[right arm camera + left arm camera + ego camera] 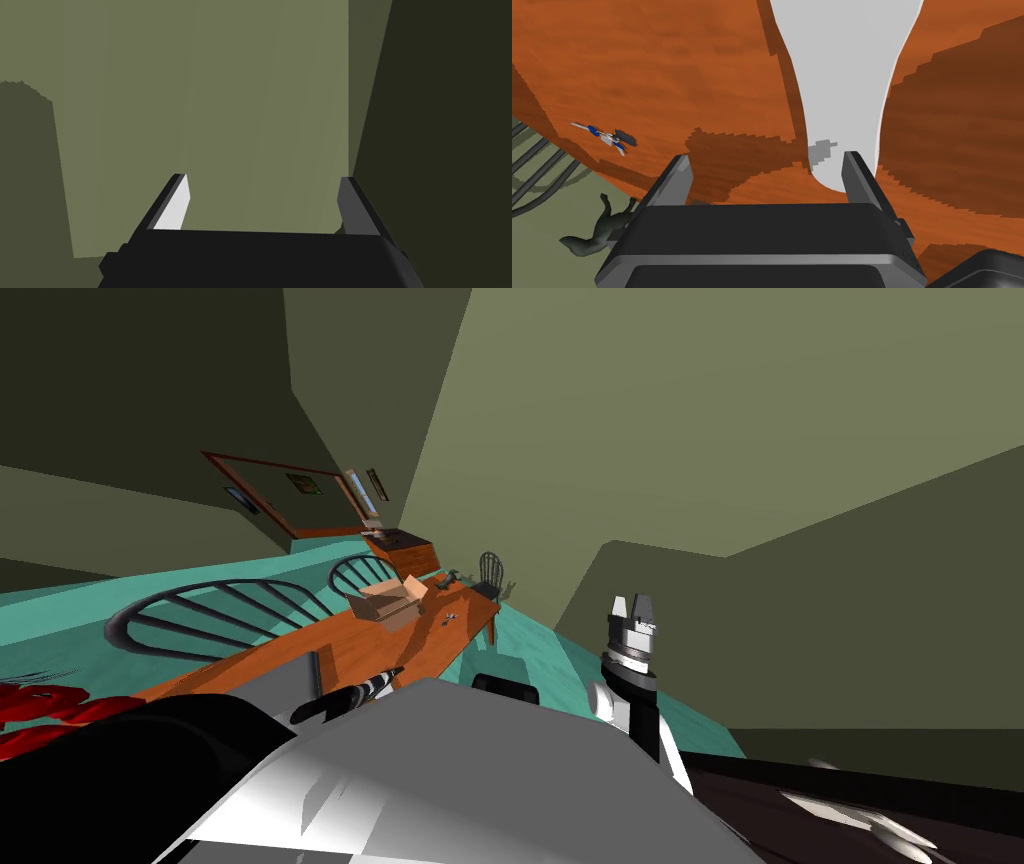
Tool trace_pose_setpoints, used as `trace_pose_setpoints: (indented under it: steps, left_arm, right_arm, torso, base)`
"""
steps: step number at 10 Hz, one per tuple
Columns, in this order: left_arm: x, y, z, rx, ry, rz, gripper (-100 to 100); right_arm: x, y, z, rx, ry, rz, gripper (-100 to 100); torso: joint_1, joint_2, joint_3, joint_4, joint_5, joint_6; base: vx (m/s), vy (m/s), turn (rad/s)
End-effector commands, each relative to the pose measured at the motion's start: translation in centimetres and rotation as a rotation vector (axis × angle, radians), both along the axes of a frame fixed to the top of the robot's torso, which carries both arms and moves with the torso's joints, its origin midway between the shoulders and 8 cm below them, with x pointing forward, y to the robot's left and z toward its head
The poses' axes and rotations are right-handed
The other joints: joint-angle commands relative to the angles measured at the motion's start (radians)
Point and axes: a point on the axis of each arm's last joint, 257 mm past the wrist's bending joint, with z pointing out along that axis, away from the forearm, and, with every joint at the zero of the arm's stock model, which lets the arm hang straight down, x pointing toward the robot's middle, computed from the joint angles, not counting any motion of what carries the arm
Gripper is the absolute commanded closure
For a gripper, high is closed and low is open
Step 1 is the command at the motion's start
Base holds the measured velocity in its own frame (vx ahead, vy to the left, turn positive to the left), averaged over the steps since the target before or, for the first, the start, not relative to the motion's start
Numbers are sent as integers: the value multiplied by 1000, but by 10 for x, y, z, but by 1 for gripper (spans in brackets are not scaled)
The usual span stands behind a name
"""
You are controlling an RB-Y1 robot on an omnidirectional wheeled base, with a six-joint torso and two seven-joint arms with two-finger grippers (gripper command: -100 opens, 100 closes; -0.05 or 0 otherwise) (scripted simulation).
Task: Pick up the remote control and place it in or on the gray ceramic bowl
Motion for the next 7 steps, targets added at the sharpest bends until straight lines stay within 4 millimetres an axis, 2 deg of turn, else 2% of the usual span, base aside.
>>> trace_pose_setpoints:
  steps: [1,2,3,5,6,7]
  left_arm:
    - [-33,19,-6,18,73,46,-100]
    - [-33,19,-6,18,73,46,-100]
    - [-68,32,-11,30,145,96,-100]
    - [-97,37,-16,30,199,138,-100]
    - [-117,35,-20,22,235,170,-100]
    - [-128,29,-25,8,253,187,-100]
  right_arm:
    - [0,0,0,0,0,0,0]
    - [0,0,0,0,0,0,0]
    - [0,0,0,0,0,0,0]
    - [0,0,0,0,0,0,0]
    - [0,0,0,0,0,0,0]
    - [0,0,0,0,0,0,0]
  torso:
    - [0,0,0,0,0,0]
    - [0,0,0,0,0,0]
    - [0,0,0,0,0,0]
    - [-1,-2,-1,0,0,0]
    - [-2,-2,-1,0,0,0]
    - [-3,-4,-2,-1,0,0]
  base:
    - [84,6,-117]
    - [62,7,-36]
    - [89,2,-123]
    - [112,-14,-63]
    - [138,-27,-26]
    - [107,-3,5]
